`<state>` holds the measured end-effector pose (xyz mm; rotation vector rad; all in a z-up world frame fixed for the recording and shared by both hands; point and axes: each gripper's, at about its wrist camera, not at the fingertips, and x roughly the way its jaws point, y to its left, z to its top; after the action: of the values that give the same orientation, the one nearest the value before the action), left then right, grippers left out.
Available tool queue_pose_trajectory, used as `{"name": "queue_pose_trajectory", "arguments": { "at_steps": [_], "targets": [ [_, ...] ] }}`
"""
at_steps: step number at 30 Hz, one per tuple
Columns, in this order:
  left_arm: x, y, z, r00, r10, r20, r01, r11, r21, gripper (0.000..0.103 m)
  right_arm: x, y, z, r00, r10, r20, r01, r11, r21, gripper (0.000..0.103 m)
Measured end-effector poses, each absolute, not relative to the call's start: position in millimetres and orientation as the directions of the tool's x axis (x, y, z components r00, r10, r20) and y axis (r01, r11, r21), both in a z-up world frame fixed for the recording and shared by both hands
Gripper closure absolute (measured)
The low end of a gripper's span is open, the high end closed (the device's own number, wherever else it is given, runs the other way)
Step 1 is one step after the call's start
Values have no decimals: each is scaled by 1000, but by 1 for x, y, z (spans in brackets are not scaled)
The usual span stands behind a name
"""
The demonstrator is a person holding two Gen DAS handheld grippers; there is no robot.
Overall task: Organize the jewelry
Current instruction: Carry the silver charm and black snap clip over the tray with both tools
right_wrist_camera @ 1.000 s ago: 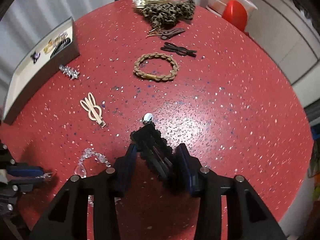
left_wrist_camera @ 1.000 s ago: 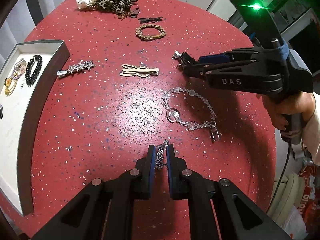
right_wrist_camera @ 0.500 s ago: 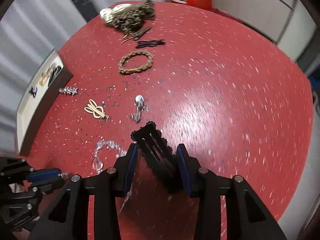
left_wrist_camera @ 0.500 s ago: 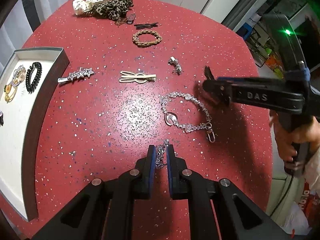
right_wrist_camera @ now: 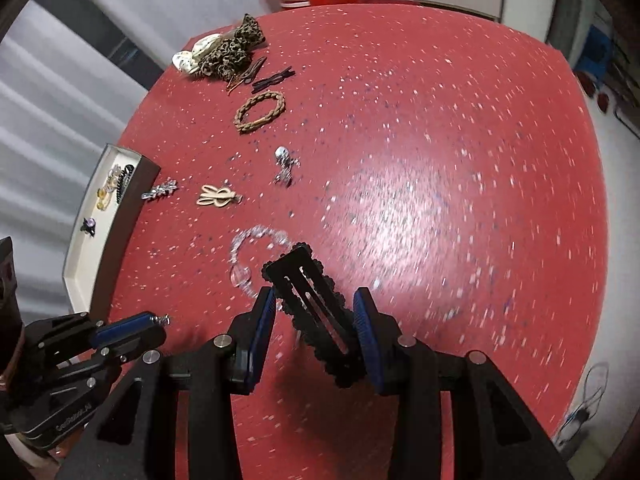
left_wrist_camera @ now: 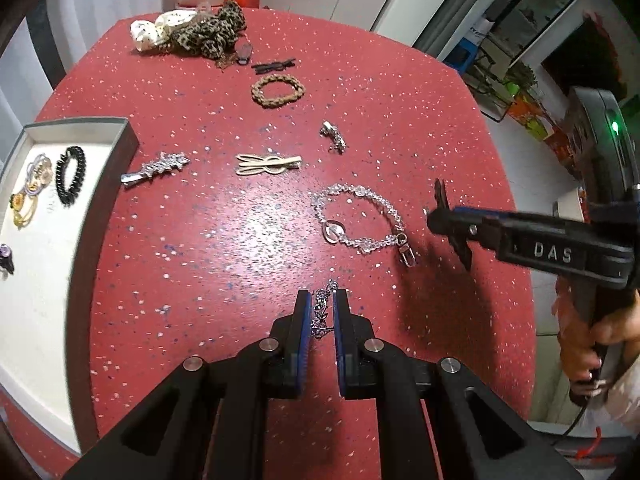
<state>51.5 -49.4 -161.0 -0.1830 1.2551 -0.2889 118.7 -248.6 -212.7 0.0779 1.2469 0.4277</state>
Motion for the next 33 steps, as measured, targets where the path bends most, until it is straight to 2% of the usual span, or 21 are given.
{"name": "queue_pose_trajectory", "arguments": {
  "at_steps": [12,33],
  "targets": [
    [28,2,-132,336,-303,-892,77,953,-294,91,80,-208,-187,266,387,-883,-222,916,335,60],
    [-6,148,-122,436,-153,-887,-191,947,-257,91,79,-40,-151,187,508,-841,-450,805,386,60]
  ]
}}
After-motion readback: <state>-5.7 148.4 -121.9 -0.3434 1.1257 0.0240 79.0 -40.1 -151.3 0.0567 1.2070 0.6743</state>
